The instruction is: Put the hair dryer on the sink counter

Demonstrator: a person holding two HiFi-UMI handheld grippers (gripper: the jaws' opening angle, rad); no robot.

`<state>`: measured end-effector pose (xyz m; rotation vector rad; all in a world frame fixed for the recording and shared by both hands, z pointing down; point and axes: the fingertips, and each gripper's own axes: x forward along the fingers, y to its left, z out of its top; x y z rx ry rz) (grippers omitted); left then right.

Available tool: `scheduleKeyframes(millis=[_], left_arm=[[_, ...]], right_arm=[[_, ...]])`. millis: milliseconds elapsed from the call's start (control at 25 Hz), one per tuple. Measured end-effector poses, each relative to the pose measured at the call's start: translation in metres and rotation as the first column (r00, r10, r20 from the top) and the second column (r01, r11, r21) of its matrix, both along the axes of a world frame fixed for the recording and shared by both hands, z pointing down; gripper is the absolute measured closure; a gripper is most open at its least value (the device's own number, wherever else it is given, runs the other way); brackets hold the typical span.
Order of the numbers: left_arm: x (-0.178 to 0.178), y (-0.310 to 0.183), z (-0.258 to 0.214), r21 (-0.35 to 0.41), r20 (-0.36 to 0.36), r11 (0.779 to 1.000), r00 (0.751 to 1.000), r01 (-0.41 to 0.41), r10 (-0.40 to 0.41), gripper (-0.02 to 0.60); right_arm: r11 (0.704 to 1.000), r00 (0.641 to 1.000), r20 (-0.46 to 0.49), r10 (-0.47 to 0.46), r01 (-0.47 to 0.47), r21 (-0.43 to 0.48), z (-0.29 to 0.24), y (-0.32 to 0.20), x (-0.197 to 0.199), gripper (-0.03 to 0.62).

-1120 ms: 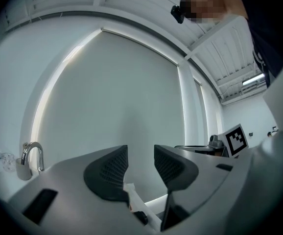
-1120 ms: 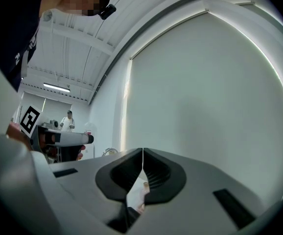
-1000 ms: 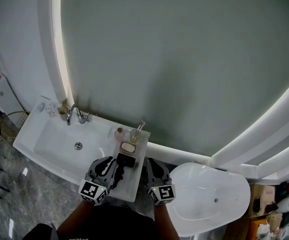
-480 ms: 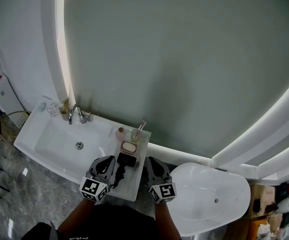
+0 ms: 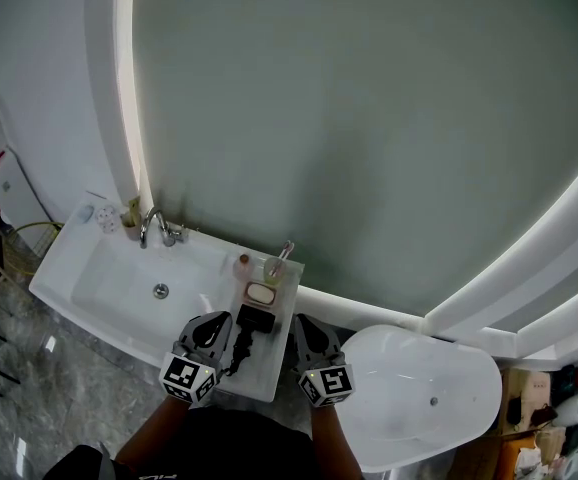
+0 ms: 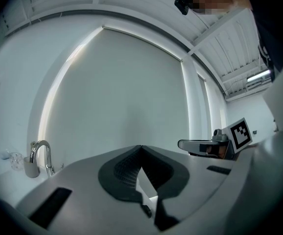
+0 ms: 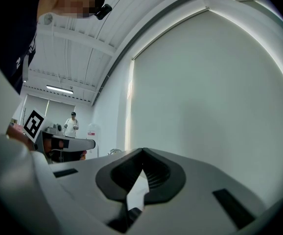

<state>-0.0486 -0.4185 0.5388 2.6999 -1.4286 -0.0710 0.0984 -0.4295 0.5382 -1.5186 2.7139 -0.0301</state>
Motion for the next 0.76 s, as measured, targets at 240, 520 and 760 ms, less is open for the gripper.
scheduleKeyframes(millis=[240,520,760], left_arm=[[0.005,0.004,-0.001,0.012,0.014,0.999,0.999,-0.032,0.031,0.557],[0.008,-0.002,0.014,-0.035,0.039,0.999,0.999,-0.037,0.038,0.557],[0.006,-0.011,0.025,-0.082,0.042,0.997,0.999,-0.015,0.018,0.557]], right_arm=[[1.000,1.000,0.004,0.000,0.000,-0.004,0.000,0.000,-0.001,0.566],[1.000,1.000,0.016,-0.004,0.004,-0.016,0.004,-0.004,-0.002,0.566],[1.000,1.000,0.010,-0.004,0.005,-0.021,0.005,-0.008,0.000,0.566]])
